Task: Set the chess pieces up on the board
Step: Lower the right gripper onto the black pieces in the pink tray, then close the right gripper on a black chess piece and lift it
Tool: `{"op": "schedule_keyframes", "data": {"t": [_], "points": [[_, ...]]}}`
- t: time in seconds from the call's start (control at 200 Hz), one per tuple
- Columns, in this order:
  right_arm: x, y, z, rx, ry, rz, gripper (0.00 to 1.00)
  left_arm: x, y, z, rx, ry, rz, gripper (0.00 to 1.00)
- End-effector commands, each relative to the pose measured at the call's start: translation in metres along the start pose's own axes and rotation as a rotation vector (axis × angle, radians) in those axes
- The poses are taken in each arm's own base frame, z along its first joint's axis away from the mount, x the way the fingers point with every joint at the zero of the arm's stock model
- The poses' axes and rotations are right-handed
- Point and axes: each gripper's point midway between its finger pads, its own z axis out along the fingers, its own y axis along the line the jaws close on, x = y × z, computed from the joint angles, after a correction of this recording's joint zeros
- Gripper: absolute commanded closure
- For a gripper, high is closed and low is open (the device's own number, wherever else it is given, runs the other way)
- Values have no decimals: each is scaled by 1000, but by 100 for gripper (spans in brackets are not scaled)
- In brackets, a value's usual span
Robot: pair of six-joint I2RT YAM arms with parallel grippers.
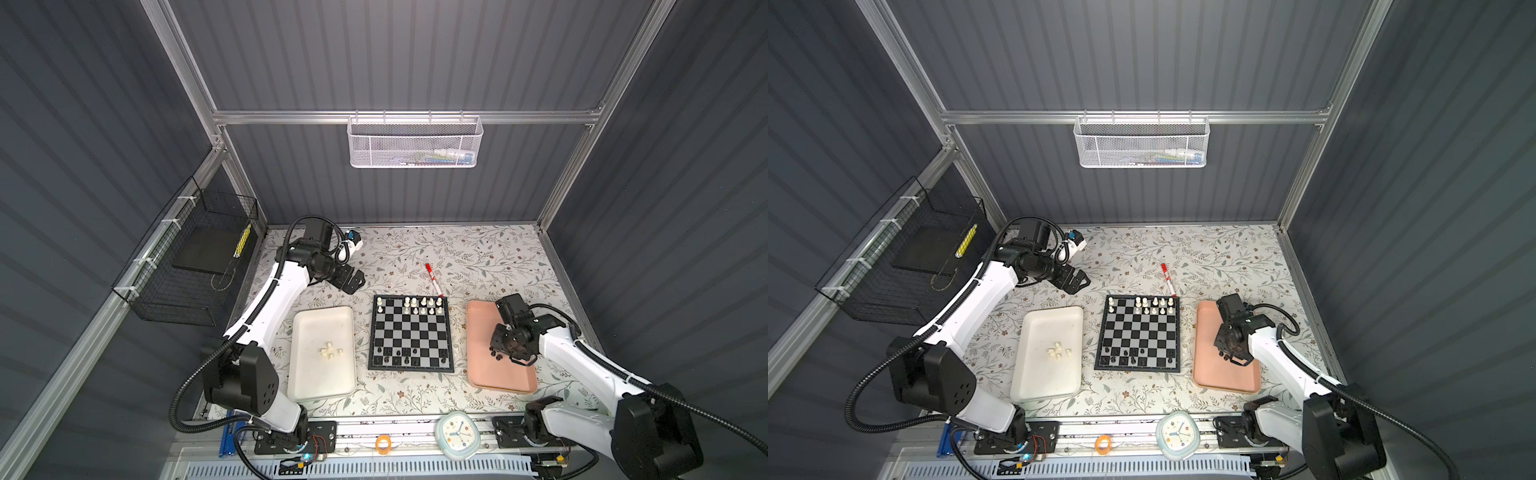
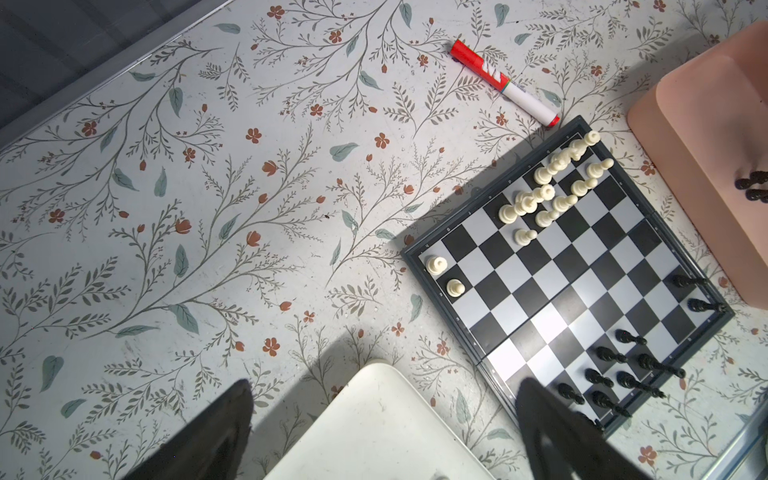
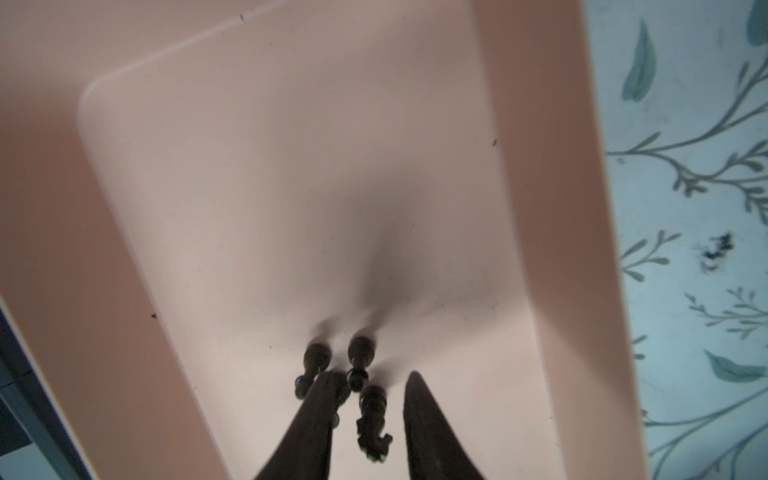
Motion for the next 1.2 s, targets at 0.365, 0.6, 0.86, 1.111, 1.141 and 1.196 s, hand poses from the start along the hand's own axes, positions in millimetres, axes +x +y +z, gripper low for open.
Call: {"op": "schedule_keyframes", "data": {"t": [0.365, 0.6, 0.86, 1.111, 1.141, 1.196], "points": [[2, 4, 9, -11, 30, -7, 72, 7, -36, 0, 176, 34, 40, 0], [5, -2, 13, -2, 47, 3, 74, 7, -37, 0, 173, 37, 44, 0], [9, -3, 15, -4, 67, 1, 74, 7, -38, 0, 172, 38, 48, 1], [9, -3, 16, 2, 75, -2, 76, 8, -39, -1, 169, 37, 52, 0], [9, -3, 16, 2, 73, -1, 76, 8, -39, 0, 169, 38, 53, 0], [9, -4, 16, 6, 73, 1, 77, 8, -39, -1, 167, 38, 53, 0]]}}
